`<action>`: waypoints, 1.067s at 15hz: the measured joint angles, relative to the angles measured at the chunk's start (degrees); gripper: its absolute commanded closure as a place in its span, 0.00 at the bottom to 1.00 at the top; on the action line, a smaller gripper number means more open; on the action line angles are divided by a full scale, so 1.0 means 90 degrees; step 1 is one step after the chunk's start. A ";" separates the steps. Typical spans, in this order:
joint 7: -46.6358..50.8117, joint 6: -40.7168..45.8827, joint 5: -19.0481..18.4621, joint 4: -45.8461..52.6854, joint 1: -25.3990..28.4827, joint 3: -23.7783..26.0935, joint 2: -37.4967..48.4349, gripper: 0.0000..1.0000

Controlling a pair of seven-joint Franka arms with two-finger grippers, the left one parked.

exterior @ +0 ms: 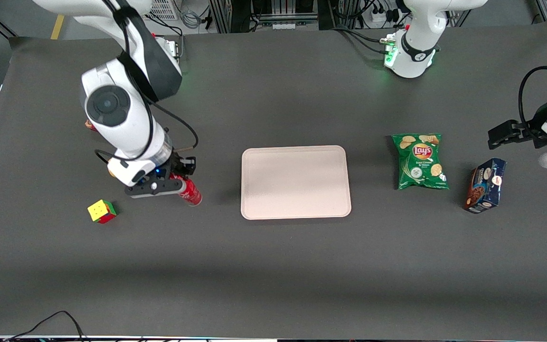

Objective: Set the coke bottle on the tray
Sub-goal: 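Lift the red bottle and carry it over the white tray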

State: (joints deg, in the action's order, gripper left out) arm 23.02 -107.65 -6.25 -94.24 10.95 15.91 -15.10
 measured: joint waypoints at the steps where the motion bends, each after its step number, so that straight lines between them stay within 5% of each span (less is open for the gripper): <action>1: 0.0038 0.0287 0.0054 0.0242 0.0001 0.0074 0.0043 1.00; 7: 0.0954 0.0962 0.0292 0.1315 0.0059 0.0623 -0.0039 1.00; 16: 0.2386 0.0834 -0.0033 0.2150 0.1242 0.0707 -0.1363 1.00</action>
State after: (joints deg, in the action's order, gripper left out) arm 44.50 -100.15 -6.55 -74.89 22.13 22.27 -27.36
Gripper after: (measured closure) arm 0.665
